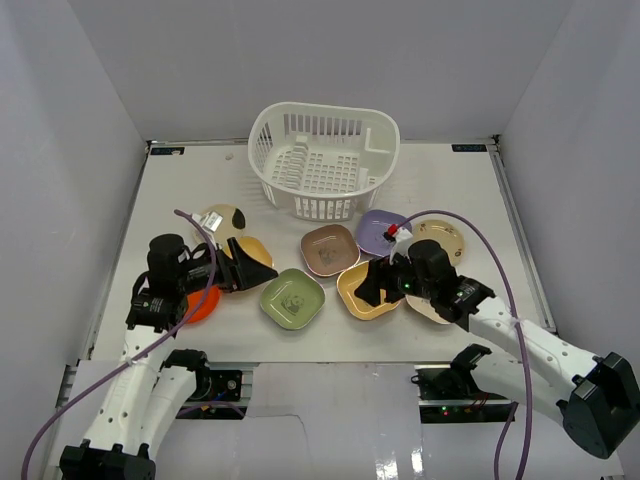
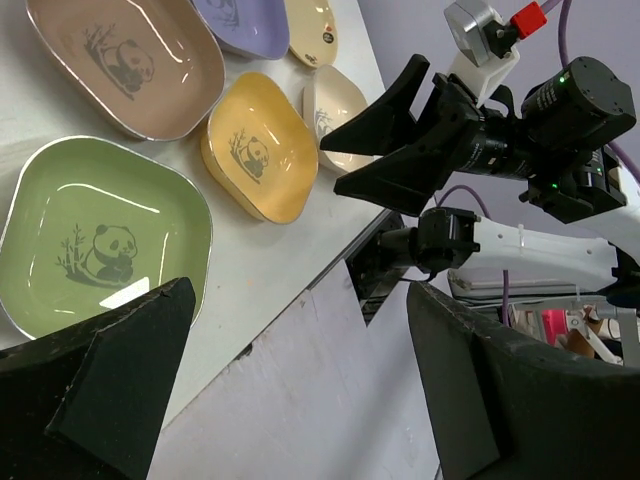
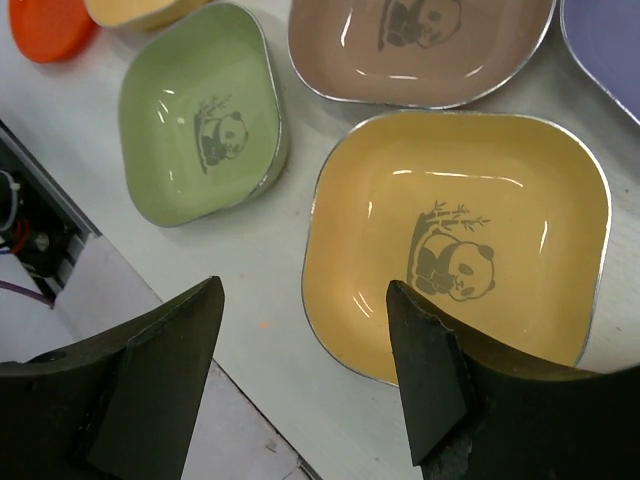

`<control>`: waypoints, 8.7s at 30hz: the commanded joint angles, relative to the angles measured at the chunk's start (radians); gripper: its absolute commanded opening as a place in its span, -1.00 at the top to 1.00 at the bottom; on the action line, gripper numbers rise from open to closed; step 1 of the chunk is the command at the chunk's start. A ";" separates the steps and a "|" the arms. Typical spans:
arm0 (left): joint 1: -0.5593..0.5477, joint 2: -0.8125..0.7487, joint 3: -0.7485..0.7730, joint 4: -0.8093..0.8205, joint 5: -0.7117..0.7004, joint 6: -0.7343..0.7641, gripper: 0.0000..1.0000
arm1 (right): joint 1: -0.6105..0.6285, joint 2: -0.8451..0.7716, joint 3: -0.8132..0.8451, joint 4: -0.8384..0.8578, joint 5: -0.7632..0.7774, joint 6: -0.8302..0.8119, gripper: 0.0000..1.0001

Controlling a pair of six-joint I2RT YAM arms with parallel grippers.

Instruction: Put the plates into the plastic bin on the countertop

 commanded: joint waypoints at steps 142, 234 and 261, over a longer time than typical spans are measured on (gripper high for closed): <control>-0.316 1.296 1.566 -0.218 -0.909 0.094 -0.96 | -0.089 0.279 0.267 0.099 0.175 -0.180 0.39; -0.296 0.380 0.488 -0.135 -1.093 -0.107 1.00 | -0.006 0.365 0.550 0.124 0.364 -0.301 0.37; -0.330 1.364 1.269 -0.138 -1.048 -0.036 0.49 | -0.098 0.530 0.213 0.319 0.381 -0.309 -0.19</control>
